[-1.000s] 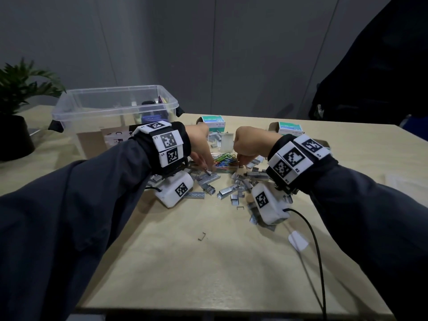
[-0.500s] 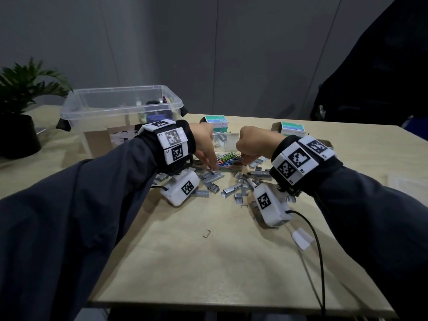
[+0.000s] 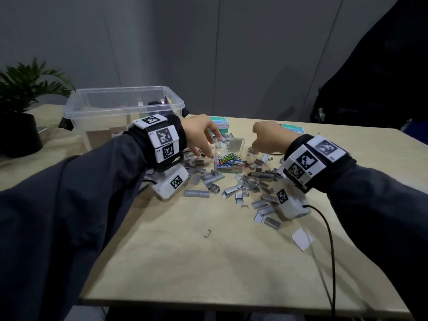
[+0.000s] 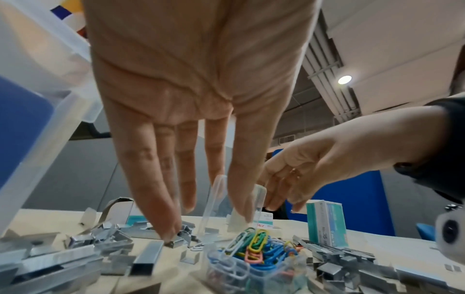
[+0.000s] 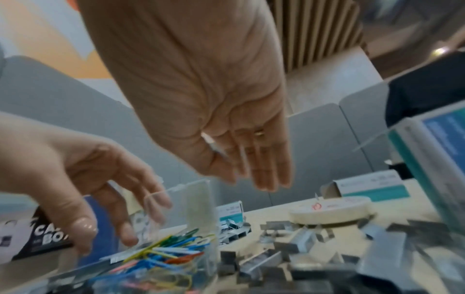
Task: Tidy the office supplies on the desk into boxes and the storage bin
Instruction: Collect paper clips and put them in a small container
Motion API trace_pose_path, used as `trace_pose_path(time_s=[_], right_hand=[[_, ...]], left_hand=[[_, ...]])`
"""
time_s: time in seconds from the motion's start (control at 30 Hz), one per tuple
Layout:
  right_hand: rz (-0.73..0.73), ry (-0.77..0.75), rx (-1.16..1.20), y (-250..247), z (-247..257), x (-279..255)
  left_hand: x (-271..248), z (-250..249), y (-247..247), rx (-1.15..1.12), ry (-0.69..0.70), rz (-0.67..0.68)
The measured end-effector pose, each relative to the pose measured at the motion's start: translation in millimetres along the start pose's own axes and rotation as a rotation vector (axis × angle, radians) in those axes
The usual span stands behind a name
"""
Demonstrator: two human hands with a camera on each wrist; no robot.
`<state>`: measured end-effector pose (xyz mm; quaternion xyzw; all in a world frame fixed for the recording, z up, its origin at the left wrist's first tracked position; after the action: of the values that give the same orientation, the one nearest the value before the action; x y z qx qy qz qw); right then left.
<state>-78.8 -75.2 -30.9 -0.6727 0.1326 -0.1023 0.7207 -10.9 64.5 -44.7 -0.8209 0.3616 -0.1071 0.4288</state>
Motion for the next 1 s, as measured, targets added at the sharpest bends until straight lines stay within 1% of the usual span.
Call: trace_pose_path(time_s=[0.13, 0.2, 0.27, 0.37, 0.43, 0.63, 0.77, 0.87, 0.93, 1.0], right_hand=[[0.123, -0.209, -0.108, 11.2, 10.5, -4.5], [0.114, -0.295, -0.213, 15.3, 15.6, -9.5], [0.115, -0.330, -0.288, 21.5, 15.7, -11.3], [0.198, -0.318, -0.310, 31.5, 10.8, -11.9], [0.239, -0.310, -0.342, 34.8, 7.7, -12.5], [0.314, -0.322, -0.477, 41.4, 9.2, -20.1], [0.357, -0.303, -0.586, 51.4, 10.1, -18.6], [0.373, -0.276, -0.659, 55.2, 15.2, -22.5], [0.386, -0.259, -0.660, 54.0, 15.7, -22.2], [0.412, -0.282, -0.638, 48.8, 11.6, -19.6]], left_hand=[[-1.1, -2.9, 1.7, 0.156, 0.071, -0.012], [-3.4, -4.3, 7.6, 0.268, 0.102, 0.026], [-5.9, -6.1, 15.5, 0.367, 0.138, 0.061], [-8.1, -10.8, 27.1, 0.516, 0.195, 0.091], [-8.1, -12.7, 32.3, 0.567, 0.212, 0.109], [-4.4, -8.0, 37.3, 0.594, 0.229, 0.161], [-4.7, -8.4, 40.3, 0.609, 0.249, 0.175], [-2.4, -10.5, 42.2, 0.616, 0.231, 0.136], [0.7, -14.3, 42.1, 0.535, 0.227, 0.105], [2.3, -19.9, 36.1, 0.424, 0.201, 0.053]])
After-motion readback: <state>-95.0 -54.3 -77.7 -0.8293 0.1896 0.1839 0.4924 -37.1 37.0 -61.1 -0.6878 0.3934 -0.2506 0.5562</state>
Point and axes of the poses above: each hand's wrist, its own x-axis towards the middle knuckle, its own y-axis out of the palm, z = x × y, the point moved 6 cm from there along x, towards the middle knuckle, and after that the axes turned 4 degrees about y, right-handed, at the moved point
